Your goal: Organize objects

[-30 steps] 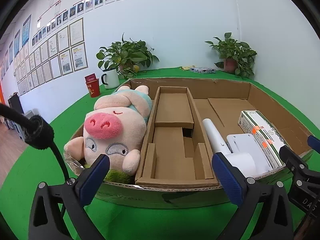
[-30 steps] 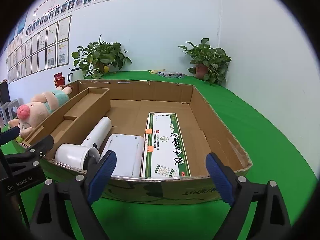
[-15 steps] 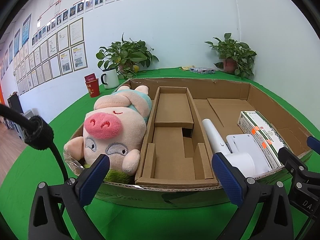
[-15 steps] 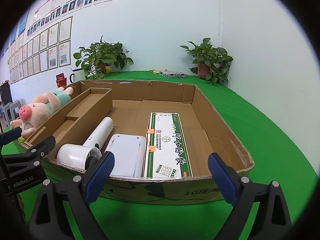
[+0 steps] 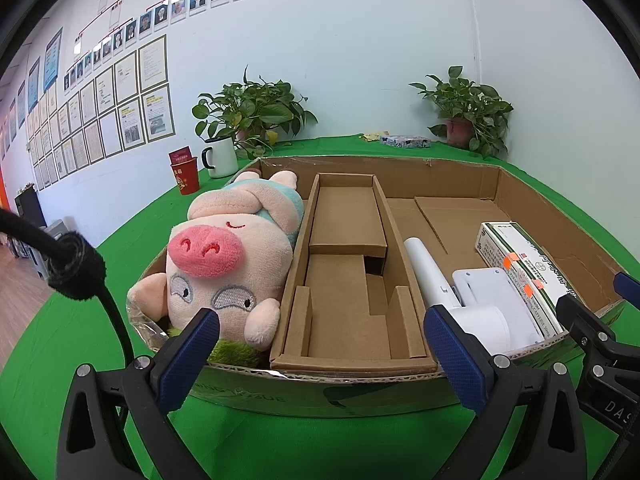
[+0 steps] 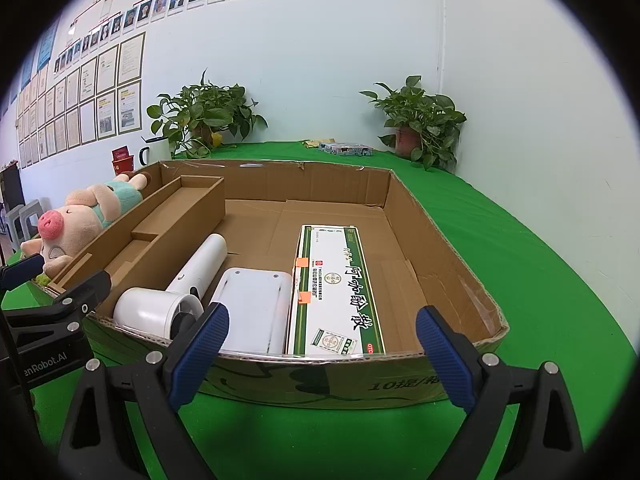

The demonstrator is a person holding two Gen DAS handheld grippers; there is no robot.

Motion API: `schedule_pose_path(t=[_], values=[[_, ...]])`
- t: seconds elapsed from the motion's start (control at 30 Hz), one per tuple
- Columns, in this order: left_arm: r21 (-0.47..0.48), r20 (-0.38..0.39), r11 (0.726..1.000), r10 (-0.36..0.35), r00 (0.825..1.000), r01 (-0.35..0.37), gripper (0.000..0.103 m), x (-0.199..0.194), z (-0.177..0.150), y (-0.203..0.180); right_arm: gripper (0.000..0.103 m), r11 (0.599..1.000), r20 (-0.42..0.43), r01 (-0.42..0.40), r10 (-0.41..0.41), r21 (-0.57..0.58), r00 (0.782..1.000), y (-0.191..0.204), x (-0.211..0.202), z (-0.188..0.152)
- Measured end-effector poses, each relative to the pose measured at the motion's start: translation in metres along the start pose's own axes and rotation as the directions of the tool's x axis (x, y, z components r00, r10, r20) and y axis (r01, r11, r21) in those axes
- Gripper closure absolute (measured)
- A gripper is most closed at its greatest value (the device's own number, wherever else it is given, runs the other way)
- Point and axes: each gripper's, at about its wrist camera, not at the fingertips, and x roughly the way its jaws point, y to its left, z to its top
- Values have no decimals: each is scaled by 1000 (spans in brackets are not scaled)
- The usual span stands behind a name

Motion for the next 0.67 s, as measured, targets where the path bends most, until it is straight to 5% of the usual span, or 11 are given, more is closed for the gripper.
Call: schedule_pose_path(t=[0.67], values=[[-2, 1, 1000, -4, 1000, 4, 0, 0, 0, -1, 9, 1000, 0, -1, 1, 0, 1000, 0, 0, 0]])
